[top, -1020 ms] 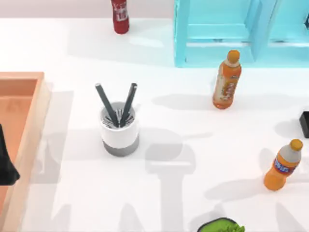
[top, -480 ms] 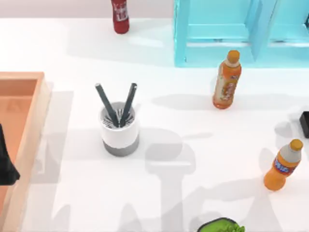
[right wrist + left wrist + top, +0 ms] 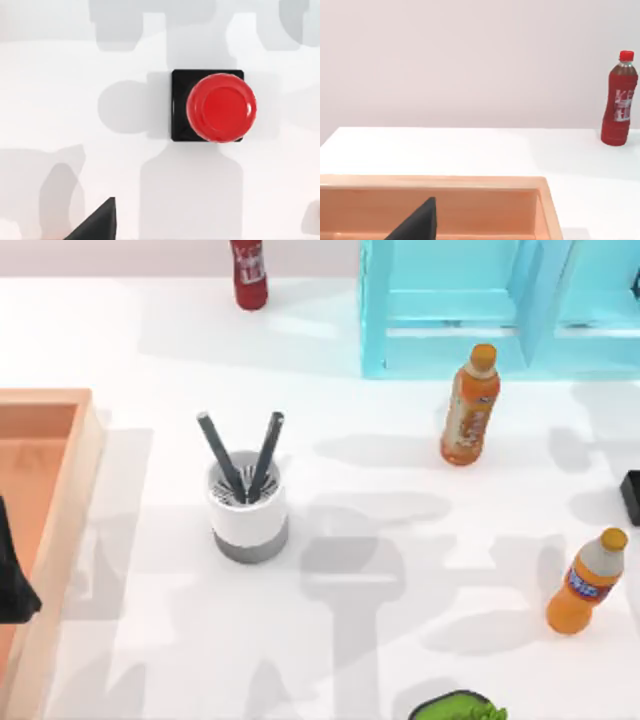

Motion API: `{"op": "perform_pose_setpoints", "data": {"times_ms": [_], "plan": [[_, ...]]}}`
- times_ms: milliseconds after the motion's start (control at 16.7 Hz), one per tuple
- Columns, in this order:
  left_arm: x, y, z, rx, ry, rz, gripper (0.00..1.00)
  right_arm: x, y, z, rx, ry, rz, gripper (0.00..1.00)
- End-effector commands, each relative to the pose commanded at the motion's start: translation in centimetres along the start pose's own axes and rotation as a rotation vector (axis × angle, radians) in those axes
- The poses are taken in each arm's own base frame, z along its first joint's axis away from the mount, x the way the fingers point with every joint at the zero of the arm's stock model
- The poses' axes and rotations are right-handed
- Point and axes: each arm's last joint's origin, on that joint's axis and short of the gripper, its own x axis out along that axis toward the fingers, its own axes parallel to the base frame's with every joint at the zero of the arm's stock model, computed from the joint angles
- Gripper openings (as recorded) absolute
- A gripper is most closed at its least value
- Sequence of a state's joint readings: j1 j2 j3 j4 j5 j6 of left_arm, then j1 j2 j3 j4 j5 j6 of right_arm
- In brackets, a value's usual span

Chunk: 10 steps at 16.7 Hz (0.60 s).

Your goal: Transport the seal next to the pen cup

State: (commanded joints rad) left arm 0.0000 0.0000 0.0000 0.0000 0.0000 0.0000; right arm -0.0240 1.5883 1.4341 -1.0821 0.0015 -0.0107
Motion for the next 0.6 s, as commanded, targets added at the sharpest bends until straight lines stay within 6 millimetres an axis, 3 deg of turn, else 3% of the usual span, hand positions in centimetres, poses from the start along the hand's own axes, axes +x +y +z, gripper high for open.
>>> {"op": "perform_pose_setpoints", "data": {"times_ms": [300, 600], "plan": [[0.0, 0.0, 0.0, 0.000, 0.000, 0.000, 1.00, 4.8, -0.1, 4.9, 0.001, 0.255, 0.004, 1.00], [0.0, 0.0, 0.0, 0.000, 0.000, 0.000, 1.00, 6.5, -0.2, 6.0, 0.002, 0.335, 0.005, 1.00]]}}
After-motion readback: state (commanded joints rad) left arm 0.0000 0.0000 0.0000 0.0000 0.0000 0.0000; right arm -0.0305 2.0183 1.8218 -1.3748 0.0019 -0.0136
